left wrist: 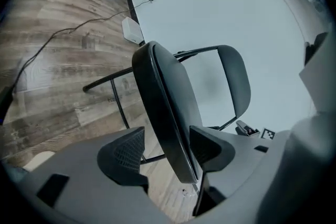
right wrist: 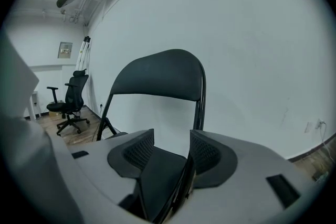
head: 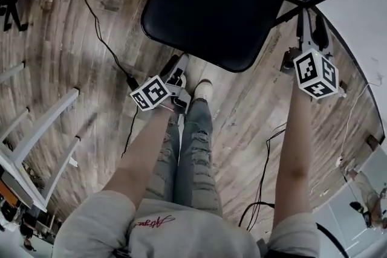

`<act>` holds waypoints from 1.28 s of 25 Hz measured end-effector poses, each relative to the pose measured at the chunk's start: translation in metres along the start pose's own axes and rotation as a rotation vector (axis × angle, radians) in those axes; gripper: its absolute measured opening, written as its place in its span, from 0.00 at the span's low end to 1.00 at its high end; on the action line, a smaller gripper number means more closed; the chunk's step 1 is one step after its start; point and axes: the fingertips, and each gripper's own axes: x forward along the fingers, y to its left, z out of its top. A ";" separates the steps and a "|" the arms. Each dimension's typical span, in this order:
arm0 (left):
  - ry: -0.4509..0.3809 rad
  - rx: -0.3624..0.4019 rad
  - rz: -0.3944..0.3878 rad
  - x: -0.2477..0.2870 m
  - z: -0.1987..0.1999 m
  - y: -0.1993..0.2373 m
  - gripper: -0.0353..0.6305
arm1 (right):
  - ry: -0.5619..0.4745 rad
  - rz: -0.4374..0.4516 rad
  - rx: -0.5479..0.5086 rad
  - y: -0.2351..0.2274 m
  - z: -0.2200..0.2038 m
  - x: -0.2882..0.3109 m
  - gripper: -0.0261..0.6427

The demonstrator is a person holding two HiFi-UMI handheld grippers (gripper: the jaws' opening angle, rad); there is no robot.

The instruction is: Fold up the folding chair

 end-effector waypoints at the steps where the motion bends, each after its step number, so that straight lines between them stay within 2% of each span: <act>1: 0.007 -0.008 -0.034 0.004 0.000 0.001 0.46 | 0.004 -0.002 -0.002 -0.003 -0.002 0.006 0.34; 7: 0.047 -0.035 -0.147 0.024 0.001 -0.001 0.46 | 0.024 0.005 0.037 -0.011 -0.006 0.032 0.34; 11: 0.100 -0.028 -0.203 0.027 0.001 -0.005 0.46 | 0.037 0.017 -0.008 -0.021 0.003 0.048 0.34; 15: 0.160 -0.042 -0.251 0.030 -0.002 -0.006 0.46 | 0.012 -0.009 0.000 -0.033 0.011 0.050 0.34; 18: 0.155 -0.022 -0.252 0.030 0.003 -0.006 0.46 | 0.018 -0.030 -0.034 -0.027 0.008 0.050 0.34; 22: 0.160 -0.086 -0.251 0.023 -0.001 -0.007 0.47 | 0.032 -0.065 0.029 -0.026 -0.003 0.050 0.34; 24: 0.192 -0.079 -0.254 0.026 -0.003 -0.006 0.47 | 0.043 -0.076 0.011 -0.027 -0.003 0.051 0.34; 27: 0.262 -0.072 -0.251 0.031 -0.009 -0.002 0.47 | 0.044 -0.125 0.047 -0.042 -0.003 0.049 0.35; 29: 0.286 -0.084 -0.261 0.036 -0.011 -0.006 0.47 | 0.067 -0.113 0.077 -0.052 -0.005 0.057 0.35; 32: 0.297 -0.062 -0.285 0.045 -0.008 -0.011 0.48 | 0.127 -0.078 0.087 -0.057 -0.007 0.076 0.33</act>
